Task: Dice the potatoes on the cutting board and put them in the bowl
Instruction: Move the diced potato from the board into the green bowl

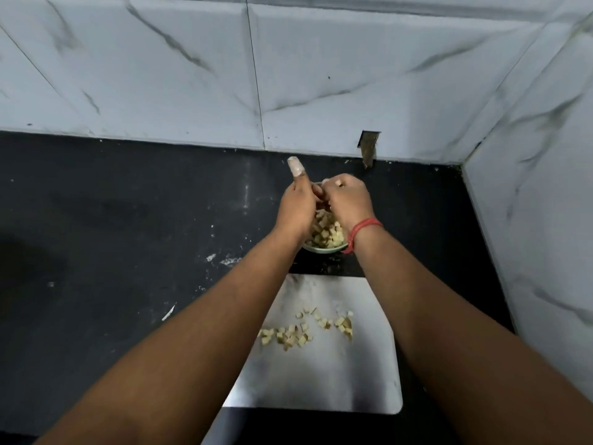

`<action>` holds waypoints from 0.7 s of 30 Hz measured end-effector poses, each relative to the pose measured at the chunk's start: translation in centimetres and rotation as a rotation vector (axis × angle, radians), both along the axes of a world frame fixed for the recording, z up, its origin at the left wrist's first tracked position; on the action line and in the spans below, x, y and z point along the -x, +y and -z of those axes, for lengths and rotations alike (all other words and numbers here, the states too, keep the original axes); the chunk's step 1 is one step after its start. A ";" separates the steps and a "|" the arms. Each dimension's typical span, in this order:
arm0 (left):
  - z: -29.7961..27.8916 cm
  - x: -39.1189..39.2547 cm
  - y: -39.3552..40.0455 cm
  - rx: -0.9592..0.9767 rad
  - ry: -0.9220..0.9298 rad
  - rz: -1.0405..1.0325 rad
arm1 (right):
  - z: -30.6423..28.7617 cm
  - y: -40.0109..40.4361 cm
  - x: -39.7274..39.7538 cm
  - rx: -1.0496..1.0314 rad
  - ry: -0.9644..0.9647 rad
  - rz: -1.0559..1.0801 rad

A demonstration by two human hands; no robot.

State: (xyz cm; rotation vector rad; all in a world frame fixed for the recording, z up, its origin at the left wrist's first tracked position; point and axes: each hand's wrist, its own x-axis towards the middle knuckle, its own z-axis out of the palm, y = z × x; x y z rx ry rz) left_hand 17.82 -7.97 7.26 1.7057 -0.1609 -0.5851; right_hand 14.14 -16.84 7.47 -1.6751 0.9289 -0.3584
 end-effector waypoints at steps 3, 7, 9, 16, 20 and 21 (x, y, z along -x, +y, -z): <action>0.6 -1.3 -0.2 -0.049 -0.081 0.032 | 0.0 -1.1 -0.1 0.280 0.154 -0.174; 2.0 -1.9 0.2 0.011 0.033 0.048 | 0.5 -1.2 0.4 0.359 0.107 -0.195; 2.2 -1.7 0.4 0.039 0.067 0.089 | 1.3 -0.8 0.7 0.384 0.085 -0.209; 2.2 -1.3 0.5 0.167 0.154 0.125 | 2.1 0.0 1.0 0.383 -0.103 -0.154; 2.3 -1.0 0.7 0.243 0.180 0.097 | 2.0 0.4 0.9 0.204 -0.079 -0.159; 2.3 -0.9 0.7 0.254 0.187 0.090 | 2.0 0.5 0.9 0.100 -0.102 -0.121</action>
